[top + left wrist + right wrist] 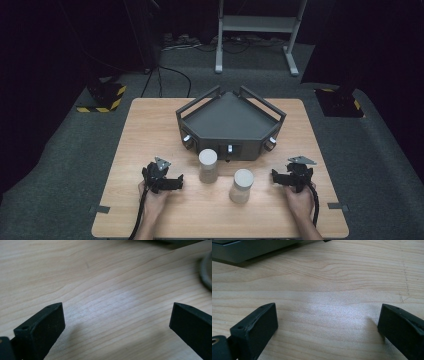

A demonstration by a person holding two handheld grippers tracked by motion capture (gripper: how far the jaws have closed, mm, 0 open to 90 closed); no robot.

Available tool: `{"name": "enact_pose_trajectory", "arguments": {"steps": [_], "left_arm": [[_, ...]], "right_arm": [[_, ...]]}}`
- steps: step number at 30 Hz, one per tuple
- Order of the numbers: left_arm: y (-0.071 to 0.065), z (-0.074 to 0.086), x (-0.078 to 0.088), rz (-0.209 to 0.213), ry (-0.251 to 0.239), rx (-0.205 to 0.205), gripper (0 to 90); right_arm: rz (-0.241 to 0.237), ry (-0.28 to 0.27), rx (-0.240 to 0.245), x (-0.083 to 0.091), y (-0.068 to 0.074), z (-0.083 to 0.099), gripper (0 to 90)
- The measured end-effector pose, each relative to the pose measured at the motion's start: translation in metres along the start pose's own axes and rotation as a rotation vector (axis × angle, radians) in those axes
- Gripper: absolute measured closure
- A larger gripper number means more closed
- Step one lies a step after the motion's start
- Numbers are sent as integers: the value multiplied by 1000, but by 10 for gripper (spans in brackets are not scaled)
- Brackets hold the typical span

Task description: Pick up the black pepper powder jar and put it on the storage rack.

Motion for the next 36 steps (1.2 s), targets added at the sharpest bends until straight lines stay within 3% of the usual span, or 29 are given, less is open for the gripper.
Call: {"name": "enact_pose_trajectory", "arguments": {"steps": [9, 10, 22, 30, 36], "left_arm": [[-2, 0, 6, 102, 49, -20, 6], [-5, 1, 7, 117, 45, -37, 6], [-22, -1, 12, 199, 43, -81, 3], [-41, -4, 9, 255, 49, -106, 3], [-51, -7, 8, 286, 32, -94, 3]], "right_arm": [[0, 0, -1, 0, 0, 0, 21], [0, 0, -1, 0, 0, 0, 21], [0, 0, -1, 0, 0, 0, 21], [0, 0, -1, 0, 0, 0, 21], [0, 0, -1, 0, 0, 0, 21]]}}
Point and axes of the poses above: each handheld gripper's, and its own axes: x roughly backward along the jaws, z roughly out of its underside, y roughly to its left, the point moved 7 cm from there along -x, roughly forward along the jaws, and after that the axes turned 13 degrees about -z, right-handed, at the moved point
